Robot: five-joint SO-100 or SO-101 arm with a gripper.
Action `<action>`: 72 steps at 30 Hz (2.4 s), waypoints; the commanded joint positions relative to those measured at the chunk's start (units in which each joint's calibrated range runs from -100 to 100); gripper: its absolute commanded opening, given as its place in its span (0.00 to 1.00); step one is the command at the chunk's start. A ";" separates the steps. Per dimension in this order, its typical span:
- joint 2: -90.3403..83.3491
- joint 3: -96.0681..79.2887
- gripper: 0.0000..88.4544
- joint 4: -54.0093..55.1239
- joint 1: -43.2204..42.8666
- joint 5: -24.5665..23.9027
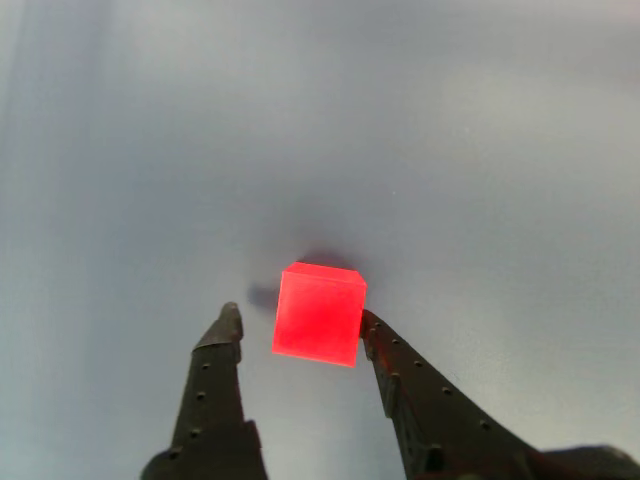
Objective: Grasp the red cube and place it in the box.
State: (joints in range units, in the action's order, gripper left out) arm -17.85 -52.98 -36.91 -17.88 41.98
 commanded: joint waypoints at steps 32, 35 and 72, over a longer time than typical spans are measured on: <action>-9.88 2.53 0.00 -5.22 3.82 1.76; -14.22 2.80 0.00 -7.51 6.94 3.32; 1.38 55.26 0.00 -26.45 36.13 5.23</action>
State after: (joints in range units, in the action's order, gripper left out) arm -18.80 -4.88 -63.25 17.06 47.64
